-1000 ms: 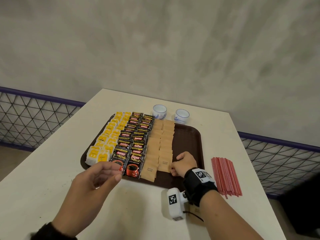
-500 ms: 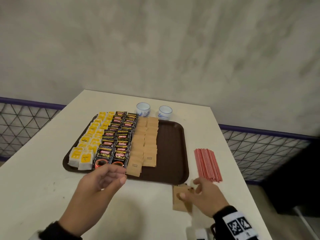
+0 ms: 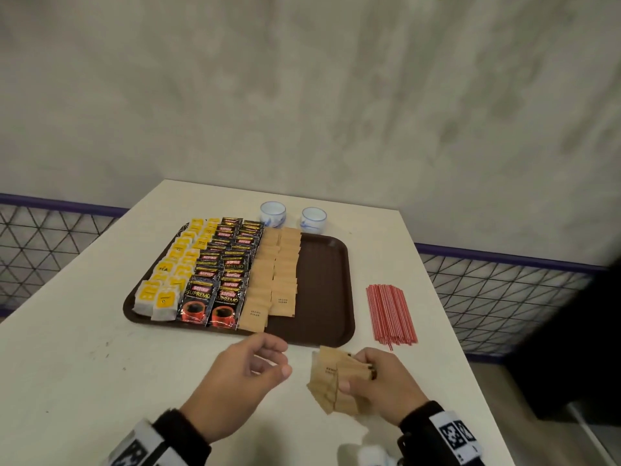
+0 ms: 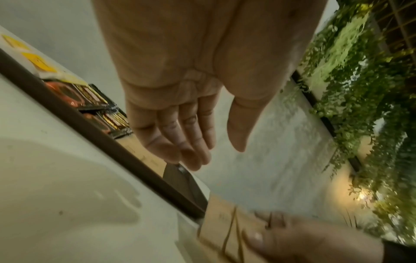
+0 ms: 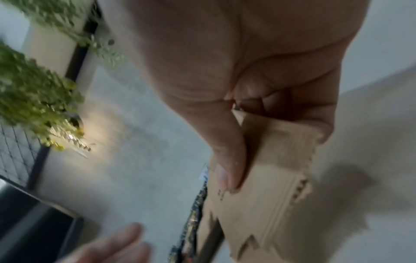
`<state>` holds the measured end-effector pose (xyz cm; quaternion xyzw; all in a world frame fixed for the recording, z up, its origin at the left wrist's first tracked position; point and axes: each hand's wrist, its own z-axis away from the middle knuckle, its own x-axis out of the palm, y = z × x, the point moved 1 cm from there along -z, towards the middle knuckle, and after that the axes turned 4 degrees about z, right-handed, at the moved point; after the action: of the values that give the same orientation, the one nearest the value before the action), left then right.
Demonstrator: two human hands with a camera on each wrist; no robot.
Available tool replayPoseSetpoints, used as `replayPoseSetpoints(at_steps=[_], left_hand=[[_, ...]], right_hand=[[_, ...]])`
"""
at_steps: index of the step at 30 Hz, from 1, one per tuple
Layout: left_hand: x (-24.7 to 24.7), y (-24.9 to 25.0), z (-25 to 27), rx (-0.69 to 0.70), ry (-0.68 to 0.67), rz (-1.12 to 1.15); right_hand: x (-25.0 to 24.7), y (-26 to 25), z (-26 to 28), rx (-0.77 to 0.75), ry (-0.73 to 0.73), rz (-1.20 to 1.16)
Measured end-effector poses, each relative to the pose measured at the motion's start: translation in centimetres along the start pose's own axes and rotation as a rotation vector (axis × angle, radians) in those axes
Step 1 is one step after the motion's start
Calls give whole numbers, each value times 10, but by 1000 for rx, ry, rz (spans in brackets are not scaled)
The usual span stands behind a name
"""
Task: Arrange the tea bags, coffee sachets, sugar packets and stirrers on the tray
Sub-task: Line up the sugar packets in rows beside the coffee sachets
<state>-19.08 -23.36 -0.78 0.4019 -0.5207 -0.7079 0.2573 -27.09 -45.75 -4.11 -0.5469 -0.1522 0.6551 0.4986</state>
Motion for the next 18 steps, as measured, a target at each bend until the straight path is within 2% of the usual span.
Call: replayPoseSetpoints(at_steps=[4, 7, 10, 16, 18], left_hand=[[26, 6, -4, -18, -146, -64], [38, 14, -5, 30, -195, 81], [37, 23, -5, 29, -170, 265], [22, 28, -4, 20, -69, 401], [17, 28, -4, 26, -27, 443]], right_hand=[[-6, -14, 18, -134, -77, -221], [-8, -23, 24, -221, -68, -279], [-11, -29, 29, -257, -43, -360], [-20, -34, 32, -256, -42, -590], [-24, -37, 33, -231, -88, -725]])
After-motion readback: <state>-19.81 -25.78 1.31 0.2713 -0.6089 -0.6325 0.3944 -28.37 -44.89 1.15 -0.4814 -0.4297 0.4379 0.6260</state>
